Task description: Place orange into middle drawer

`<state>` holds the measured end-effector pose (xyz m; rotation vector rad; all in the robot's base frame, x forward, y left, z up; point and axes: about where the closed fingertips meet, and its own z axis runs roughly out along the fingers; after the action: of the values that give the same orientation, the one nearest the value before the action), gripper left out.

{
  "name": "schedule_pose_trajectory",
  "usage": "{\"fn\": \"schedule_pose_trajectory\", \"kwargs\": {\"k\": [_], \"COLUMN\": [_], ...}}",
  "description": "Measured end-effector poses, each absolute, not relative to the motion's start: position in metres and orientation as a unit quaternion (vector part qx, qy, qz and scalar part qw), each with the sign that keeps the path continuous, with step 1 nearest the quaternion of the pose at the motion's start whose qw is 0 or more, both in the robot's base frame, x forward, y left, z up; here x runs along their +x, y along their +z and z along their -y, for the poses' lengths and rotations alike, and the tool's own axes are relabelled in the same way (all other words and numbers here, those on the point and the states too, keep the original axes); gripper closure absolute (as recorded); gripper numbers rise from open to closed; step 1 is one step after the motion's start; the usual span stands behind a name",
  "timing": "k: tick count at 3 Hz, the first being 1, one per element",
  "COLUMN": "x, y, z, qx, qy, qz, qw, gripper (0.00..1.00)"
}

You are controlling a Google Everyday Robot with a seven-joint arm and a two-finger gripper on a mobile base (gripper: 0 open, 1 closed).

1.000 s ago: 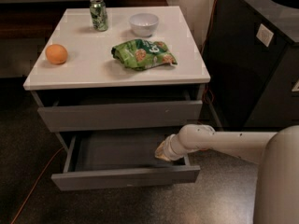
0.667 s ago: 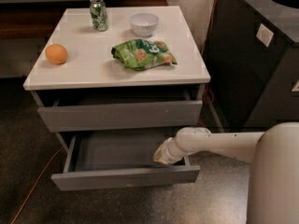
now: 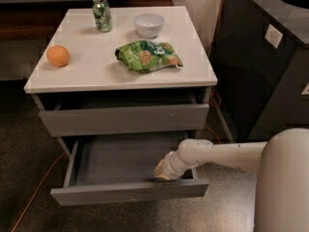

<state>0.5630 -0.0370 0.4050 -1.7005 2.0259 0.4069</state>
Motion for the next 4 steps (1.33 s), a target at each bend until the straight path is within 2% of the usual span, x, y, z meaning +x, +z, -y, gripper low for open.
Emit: {"fn": "schedule_pose_trajectory", "kwargs": {"k": [4], "x": [0.456], "y": [0.418], "z": [-0.014], "qx": [-0.643], "qy": [0.222], "qz": [-0.696], "qw": [0.229], "gripper": [1.00]}}
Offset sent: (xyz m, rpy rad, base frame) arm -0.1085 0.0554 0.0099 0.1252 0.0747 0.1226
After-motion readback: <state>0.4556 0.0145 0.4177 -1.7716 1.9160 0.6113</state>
